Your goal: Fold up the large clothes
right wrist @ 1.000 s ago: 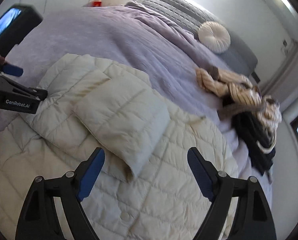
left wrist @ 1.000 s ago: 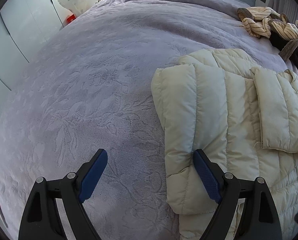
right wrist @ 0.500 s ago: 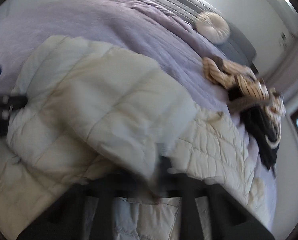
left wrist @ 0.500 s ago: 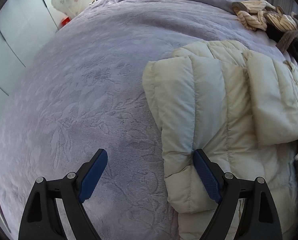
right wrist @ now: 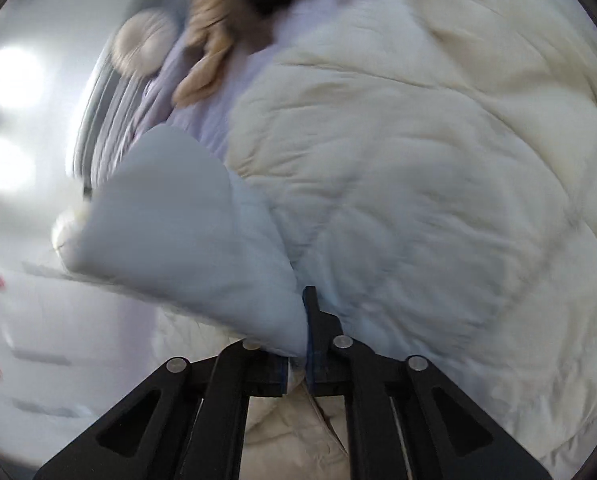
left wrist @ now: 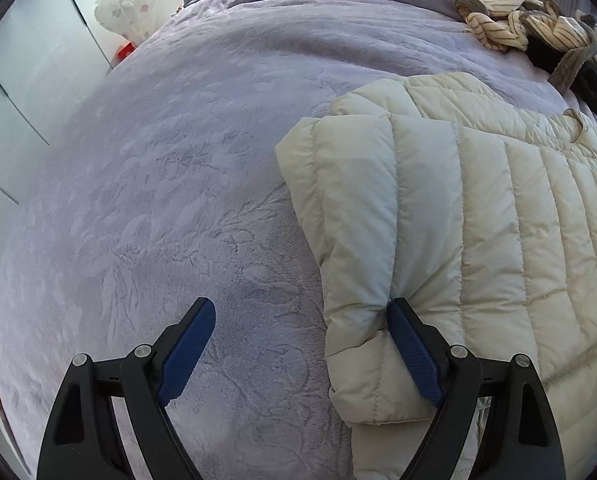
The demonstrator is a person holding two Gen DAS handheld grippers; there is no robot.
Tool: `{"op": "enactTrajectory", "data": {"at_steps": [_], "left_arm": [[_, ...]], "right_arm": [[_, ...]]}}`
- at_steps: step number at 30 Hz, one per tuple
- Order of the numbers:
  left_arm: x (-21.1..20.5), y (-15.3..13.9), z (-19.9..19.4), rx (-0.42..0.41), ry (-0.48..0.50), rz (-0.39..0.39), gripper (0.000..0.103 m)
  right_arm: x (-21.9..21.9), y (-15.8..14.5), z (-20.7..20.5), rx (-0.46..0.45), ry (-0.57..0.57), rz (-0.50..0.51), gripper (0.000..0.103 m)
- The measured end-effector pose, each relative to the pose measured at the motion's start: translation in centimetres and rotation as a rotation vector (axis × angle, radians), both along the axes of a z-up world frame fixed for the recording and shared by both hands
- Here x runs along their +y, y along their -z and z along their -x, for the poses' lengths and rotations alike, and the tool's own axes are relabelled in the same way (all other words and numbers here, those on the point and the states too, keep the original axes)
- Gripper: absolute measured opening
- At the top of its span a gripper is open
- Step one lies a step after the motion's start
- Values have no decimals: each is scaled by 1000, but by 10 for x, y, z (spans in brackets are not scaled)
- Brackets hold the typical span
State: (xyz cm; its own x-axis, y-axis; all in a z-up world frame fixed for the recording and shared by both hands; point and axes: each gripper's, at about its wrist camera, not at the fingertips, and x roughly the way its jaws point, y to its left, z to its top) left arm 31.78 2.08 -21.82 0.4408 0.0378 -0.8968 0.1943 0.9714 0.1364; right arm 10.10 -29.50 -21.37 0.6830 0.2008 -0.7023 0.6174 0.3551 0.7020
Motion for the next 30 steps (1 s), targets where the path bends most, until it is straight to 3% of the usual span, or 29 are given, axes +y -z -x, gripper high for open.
{"op": "enactTrajectory", "data": {"at_steps": [4,8,10,14,16,19,22,26,30], "left_arm": [[5,-8,0,9,-13,23,89],[21,-37,-1,-57,-47,101,89],[25,-44,-8,-72,-68,109,89],[20,-33,-23,-51,-89,58,89],[15,-18,-26,-42,-79,10,89],[12,-2,-25,-23,-62,-12,89],[12,2,-25,-29,-53,-17,89],[10,1,-27,-23,-48,-22,89],[15,-14,-31,-20,-60,-15,89]], "right_arm": [[-7,-8,20,47,9,2,12],[-15,-49,36,40,-22,177,12],[-14,-70,26,9,-96,292,12],[-18,-76,-9,8,-232,385,12],[-20,-58,-16,82,-257,413,12],[-29,-19,-8,172,-235,354,9],[-38,1,15,118,-176,259,4],[-43,-3,24,89,-139,226,3],[-52,-21,37,111,-102,268,8]]}}
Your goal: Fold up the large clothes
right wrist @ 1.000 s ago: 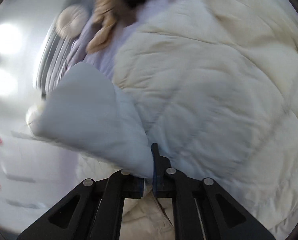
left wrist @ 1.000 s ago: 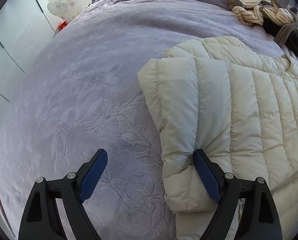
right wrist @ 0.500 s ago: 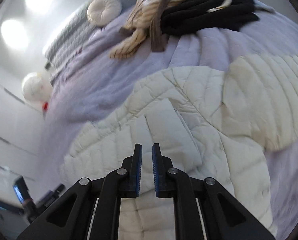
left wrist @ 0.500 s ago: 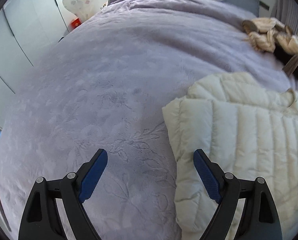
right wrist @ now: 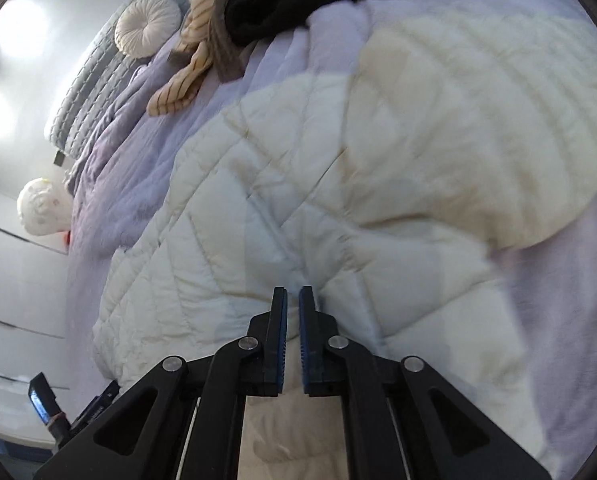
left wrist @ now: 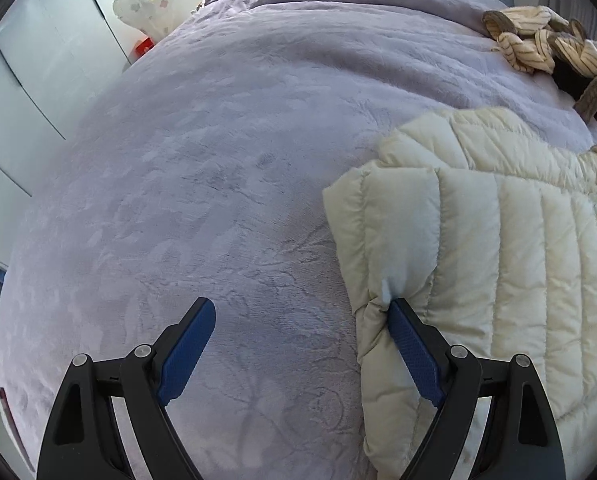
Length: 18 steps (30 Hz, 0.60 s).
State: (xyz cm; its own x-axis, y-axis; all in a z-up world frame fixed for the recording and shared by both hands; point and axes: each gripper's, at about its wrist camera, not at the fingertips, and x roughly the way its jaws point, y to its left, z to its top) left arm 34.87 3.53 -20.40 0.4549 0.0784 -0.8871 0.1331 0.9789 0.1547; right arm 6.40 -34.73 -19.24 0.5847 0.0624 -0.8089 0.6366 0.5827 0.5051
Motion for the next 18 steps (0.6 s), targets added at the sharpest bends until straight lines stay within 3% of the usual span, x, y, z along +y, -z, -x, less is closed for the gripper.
{"op": "enactTrajectory", "data": {"at_steps": [10,12,14,18], "left_arm": [[-29,-55,36,-5,62,48,89],[-45,-62,50,4,91,55,89],[-63,-67,64,21,124,66,89],[-104,-71,97,67,203,106,89]], "right_arm": [[-24,-19,49,-4,23,-93,11],[-28,-20,60,3,30,-112,22],[-32,-21,72,10,44,-128,44],[-41,-20,95,25,65,-150,48]]}}
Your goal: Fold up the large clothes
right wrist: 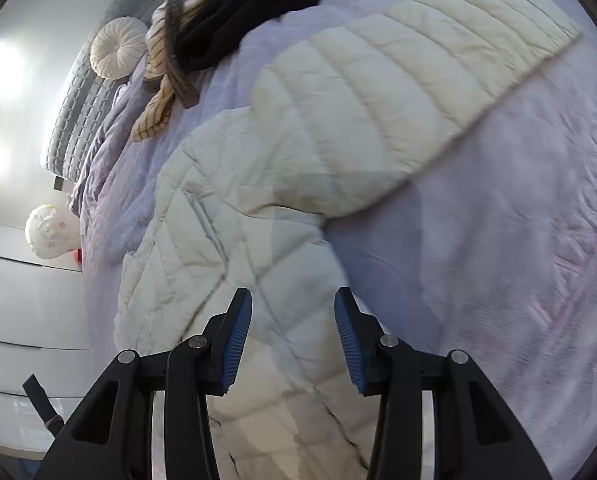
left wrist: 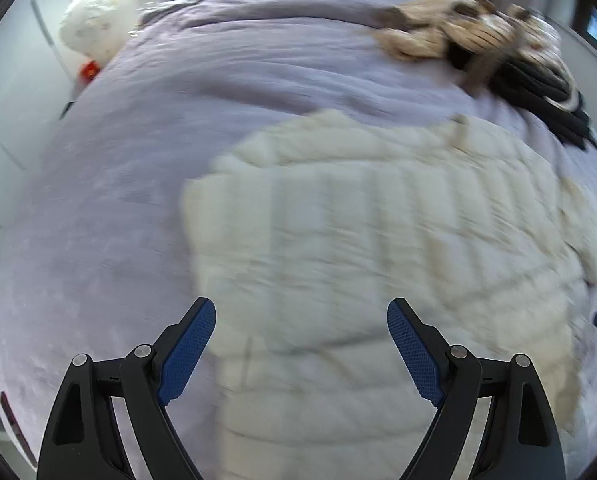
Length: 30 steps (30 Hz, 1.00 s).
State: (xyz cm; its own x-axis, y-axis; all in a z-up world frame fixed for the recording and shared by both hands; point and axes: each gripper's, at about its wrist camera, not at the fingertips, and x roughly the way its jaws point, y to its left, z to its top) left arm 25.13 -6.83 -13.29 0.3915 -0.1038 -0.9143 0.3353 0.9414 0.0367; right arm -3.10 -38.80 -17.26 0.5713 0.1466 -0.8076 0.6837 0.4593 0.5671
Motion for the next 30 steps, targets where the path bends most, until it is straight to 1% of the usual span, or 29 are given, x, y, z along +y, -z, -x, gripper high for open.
{"op": "enactTrajectory", "data": {"at_steps": [2,6,8,10,12,13,16,20,26,30], "left_arm": [[-18,1,10,27,25,10,89],[-53,2,32,75,69,22,89],[-69,3,43,93,97,23,89],[-88,6,53,103,122,13,89],[-102,9,61,115,140,11,89],[-110,11,65,126,153,11,89],[-129,15,75,150,192,17,89],[-150,16,86,149,227,21,89],[-175,18,93,154,239,26,89],[-188,20,93,152,243,26,89]], "right_arm": [[-7,2,12,2,11,-18,55],[-24,5,34,2,39,-37,60],[-32,7,44,-6,54,-54,71],[-43,7,55,-17,71,-62,72],[-52,6,63,-25,80,-61,77],[-57,6,66,-32,86,-62,85],[-71,6,75,-55,112,-65,85],[-92,9,85,-70,156,-71,86],[-115,13,90,-100,182,-61,86],[-131,12,92,-131,207,-20,86]]}}
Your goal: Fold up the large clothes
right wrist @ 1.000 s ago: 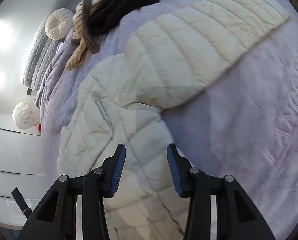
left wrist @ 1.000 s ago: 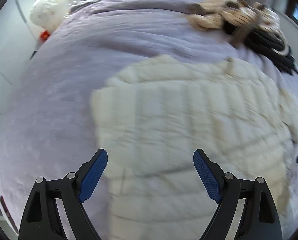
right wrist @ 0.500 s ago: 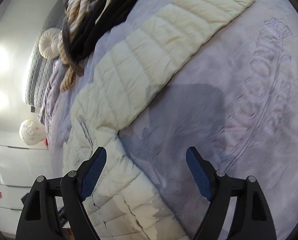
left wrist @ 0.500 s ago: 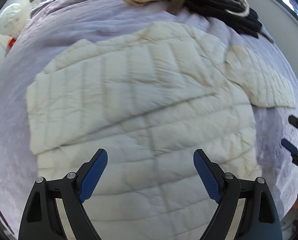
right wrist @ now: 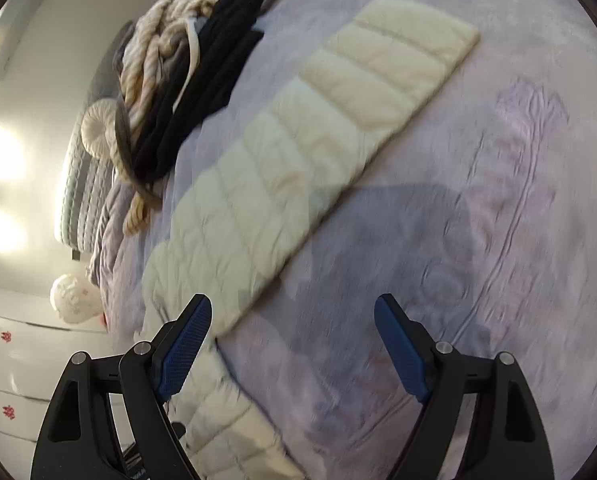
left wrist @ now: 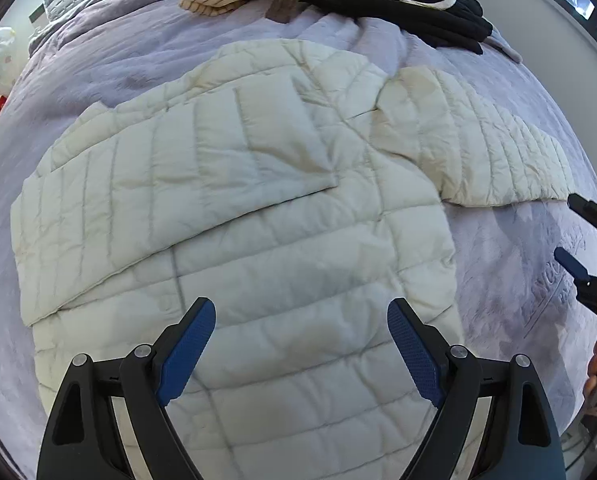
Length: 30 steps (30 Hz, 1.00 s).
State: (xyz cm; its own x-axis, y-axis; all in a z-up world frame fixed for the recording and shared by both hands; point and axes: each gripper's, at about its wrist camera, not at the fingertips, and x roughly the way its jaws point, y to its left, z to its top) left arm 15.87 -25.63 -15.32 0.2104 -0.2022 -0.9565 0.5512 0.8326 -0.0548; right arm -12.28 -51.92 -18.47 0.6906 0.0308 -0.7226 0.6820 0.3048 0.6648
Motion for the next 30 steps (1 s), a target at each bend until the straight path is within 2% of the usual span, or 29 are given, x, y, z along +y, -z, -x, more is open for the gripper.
{"op": "enactTrajectory", "data": {"at_steps": [8,12,19,25,27,28,29,30], "left_arm": [[-15,0,0,-7,-11,13,89],[-16,2,-1,-12,-19,10,89],[-11,2,-9,-23,-54,12,89],[0,-3,-18,-41,-83,23,89],[6,-4,-23,-47,-97,19,89],[9,-4,-26,-50,-104,12,89],[11,-5,-27,-54,-108,8,89],[15,-5,-29,-60,-113,0,89]], "right_arm": [[-45,25,-4,-39,76,-130,86],[-65,44,-11,-120,121,-240,86],[-91,49,-27,-250,182,-286,86],[-102,55,-33,-339,247,-376,86],[-103,51,-34,-357,258,-382,82],[-103,49,-35,-358,260,-381,72],[-104,48,-36,-363,260,-384,56],[-104,48,-39,-372,257,-393,46]]}}
